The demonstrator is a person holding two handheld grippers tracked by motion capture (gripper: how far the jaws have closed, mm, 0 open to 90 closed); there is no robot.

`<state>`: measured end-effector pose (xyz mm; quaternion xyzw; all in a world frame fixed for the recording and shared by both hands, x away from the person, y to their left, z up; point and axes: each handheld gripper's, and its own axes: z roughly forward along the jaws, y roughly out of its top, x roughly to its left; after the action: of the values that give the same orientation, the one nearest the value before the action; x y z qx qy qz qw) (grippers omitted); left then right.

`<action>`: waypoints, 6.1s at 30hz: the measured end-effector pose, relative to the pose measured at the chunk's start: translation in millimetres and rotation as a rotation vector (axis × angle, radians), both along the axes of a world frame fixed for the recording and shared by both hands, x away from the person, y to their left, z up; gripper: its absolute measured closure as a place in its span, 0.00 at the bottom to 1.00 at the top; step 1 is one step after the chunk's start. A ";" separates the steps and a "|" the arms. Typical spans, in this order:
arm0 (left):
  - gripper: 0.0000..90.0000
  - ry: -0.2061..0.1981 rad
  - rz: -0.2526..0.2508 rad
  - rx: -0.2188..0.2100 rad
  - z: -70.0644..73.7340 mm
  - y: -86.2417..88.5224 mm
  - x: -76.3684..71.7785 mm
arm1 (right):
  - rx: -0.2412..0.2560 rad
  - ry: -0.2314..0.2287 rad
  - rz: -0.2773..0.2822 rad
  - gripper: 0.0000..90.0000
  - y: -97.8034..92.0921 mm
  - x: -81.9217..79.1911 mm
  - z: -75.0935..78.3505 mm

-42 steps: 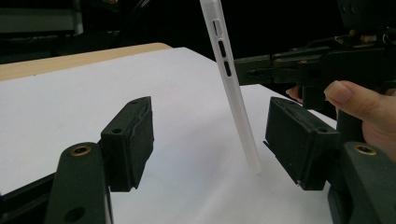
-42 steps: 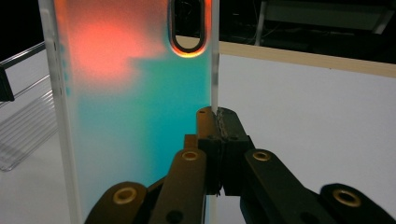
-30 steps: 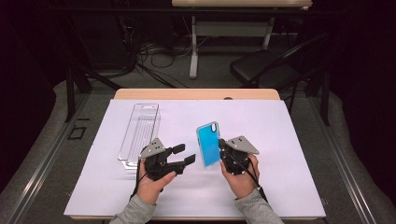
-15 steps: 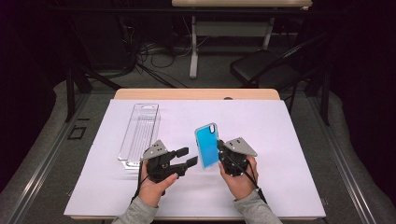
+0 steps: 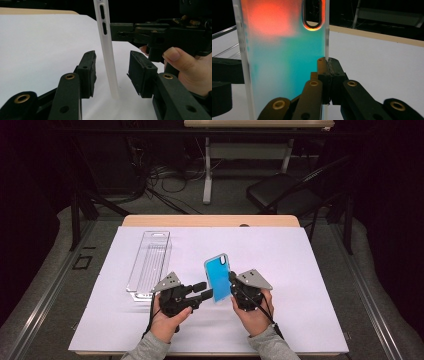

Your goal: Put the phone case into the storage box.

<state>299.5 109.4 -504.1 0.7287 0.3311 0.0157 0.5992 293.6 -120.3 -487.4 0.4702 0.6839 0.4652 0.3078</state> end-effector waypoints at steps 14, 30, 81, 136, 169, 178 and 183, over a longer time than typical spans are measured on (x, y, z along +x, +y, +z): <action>0.76 0.028 -0.006 -0.013 -2.9 2.5 2.1 | -0.003 -0.011 0.025 0.99 2.8 -3.0 1.3; 0.87 0.051 -0.010 -0.041 -3.7 4.9 3.1 | -0.003 -0.011 0.037 0.99 4.5 -3.4 0.3; 0.91 0.097 0.008 -0.061 -1.8 8.2 1.2 | 0.007 -0.034 0.053 0.99 5.7 -6.0 -0.7; 0.91 0.125 0.024 -0.091 -3.8 16.1 6.3 | 0.013 -0.066 0.104 0.79 2.4 -6.2 2.9; 0.91 0.095 0.070 -0.102 5.6 42.2 14.8 | 0.075 0.003 0.294 0.62 -8.7 7.3 14.5; 0.91 0.094 0.060 -0.095 6.5 43.8 15.5 | 0.047 -0.015 0.310 0.57 -14.5 12.5 15.7; 0.91 0.092 0.047 -0.098 7.7 43.8 15.3 | 0.084 0.013 0.332 0.56 -19.1 17.7 15.0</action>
<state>314.7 153.3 -496.3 0.6904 0.3757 -0.0203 0.6179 311.4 -139.4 -472.5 0.3661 0.7341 0.5348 0.2024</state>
